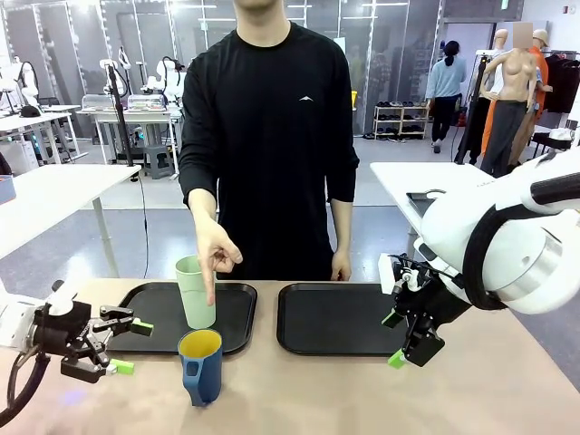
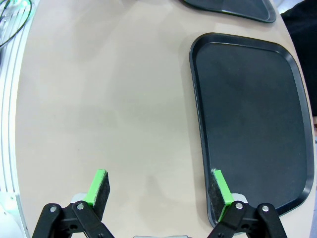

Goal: Sort and store the cups by type.
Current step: Pick up the Handle plastic cup and place it into the empty Flat Tray.

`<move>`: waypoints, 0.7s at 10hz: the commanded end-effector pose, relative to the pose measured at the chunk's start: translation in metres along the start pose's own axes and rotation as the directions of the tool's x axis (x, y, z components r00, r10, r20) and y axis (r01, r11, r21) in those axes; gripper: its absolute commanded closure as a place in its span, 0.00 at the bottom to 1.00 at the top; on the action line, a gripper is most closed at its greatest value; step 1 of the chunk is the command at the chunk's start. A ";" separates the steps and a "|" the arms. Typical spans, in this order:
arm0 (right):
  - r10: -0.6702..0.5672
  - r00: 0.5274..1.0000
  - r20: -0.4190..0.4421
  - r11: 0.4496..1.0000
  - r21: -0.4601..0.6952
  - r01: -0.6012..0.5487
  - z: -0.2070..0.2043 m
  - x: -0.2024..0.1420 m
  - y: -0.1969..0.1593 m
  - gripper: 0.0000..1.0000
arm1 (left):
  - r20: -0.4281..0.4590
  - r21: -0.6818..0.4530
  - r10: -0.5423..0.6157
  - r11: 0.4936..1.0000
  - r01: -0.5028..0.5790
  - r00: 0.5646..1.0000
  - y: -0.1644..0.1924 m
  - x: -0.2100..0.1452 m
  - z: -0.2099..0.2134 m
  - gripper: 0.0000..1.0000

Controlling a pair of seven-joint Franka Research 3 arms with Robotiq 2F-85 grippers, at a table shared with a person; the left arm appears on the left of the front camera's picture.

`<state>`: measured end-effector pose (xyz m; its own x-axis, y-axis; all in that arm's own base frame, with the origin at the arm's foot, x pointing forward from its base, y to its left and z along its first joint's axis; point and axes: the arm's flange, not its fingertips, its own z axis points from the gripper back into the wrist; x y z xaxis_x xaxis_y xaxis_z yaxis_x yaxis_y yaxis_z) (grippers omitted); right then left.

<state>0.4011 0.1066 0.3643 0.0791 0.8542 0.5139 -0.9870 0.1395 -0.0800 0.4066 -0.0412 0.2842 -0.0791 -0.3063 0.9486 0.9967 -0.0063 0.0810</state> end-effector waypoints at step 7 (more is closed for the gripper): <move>-0.012 1.000 0.002 1.000 -0.011 0.012 -0.002 0.000 0.003 0.00 | -0.016 -0.028 0.020 0.999 -0.021 1.000 0.021 -0.019 -0.028 0.00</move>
<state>0.4011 0.1066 0.3643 0.0791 0.8541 0.5140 -0.9870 0.1395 -0.0799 0.4149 -0.0555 0.2646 -0.0554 -0.3181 0.9464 0.9982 -0.0385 0.0455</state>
